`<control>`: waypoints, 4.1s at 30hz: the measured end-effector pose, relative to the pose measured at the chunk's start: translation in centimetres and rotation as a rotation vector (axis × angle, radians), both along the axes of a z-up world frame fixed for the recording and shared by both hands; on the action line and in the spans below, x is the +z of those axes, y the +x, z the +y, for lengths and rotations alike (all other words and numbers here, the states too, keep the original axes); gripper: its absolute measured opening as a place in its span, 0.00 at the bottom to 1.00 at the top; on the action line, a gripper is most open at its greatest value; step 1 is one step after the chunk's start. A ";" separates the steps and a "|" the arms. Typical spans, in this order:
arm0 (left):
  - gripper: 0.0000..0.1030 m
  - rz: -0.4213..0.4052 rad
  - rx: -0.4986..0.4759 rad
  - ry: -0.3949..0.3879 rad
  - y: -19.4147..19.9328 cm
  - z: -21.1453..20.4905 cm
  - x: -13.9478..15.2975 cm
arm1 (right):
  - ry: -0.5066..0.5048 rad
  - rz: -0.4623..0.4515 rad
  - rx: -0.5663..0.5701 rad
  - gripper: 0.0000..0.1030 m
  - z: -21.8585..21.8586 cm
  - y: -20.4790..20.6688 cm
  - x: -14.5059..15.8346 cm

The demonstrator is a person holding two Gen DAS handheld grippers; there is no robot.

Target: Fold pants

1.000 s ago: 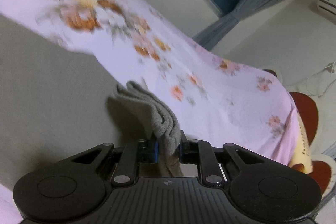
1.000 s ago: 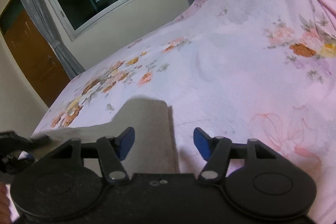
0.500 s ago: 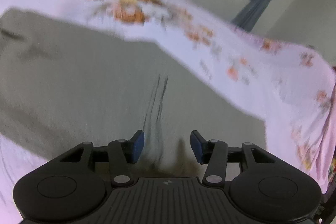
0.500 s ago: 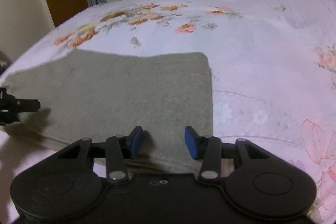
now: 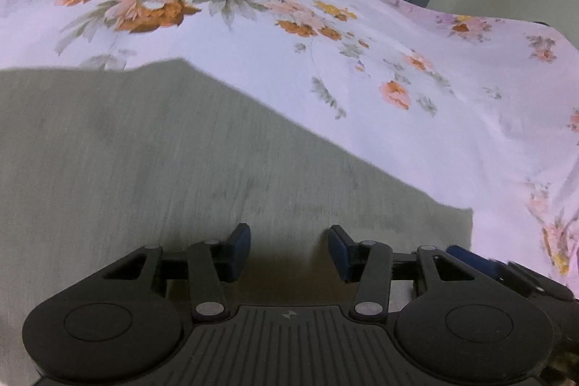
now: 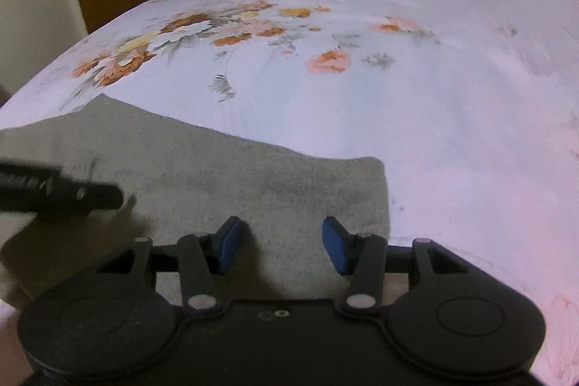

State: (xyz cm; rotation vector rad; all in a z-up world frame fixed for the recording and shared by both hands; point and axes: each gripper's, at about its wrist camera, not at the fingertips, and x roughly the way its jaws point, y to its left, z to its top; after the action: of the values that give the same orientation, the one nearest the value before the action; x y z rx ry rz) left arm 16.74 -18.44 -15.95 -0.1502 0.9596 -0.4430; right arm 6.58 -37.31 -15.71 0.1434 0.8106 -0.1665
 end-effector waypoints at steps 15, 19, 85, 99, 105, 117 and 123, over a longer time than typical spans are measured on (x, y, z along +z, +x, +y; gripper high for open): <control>0.49 -0.103 -0.092 0.104 -3.8 0.1 -0.8 | -0.045 0.007 -0.001 0.55 2.3 -1.1 -0.9; 0.49 -0.113 -0.110 0.103 -6.0 1.2 -0.8 | -0.043 0.008 0.007 0.54 3.4 -3.2 -0.9; 0.49 -0.129 0.323 0.157 -4.7 25.7 0.7 | 0.041 0.001 0.135 0.60 16.1 -0.1 0.0; 0.50 0.034 0.513 -0.064 -4.4 32.3 -2.2 | 0.039 -0.003 0.133 0.61 16.2 -0.1 -0.2; 0.68 0.063 0.528 -0.182 -3.8 32.7 -3.1 | 0.023 -0.062 0.133 0.59 16.9 -0.1 1.3; 0.68 0.092 0.593 -0.451 -1.7 34.3 -6.5 | 0.015 -0.004 0.176 0.76 18.0 0.9 -0.7; 0.68 0.081 0.629 -0.548 -0.3 34.5 -7.7 | -0.003 0.002 0.189 0.78 18.6 1.0 -0.7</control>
State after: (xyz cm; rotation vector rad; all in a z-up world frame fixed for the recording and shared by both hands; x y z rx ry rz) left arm 16.48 16.07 -23.68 -0.9436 0.7970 -0.1045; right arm 7.58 -18.70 -16.37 0.0633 0.8208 0.0099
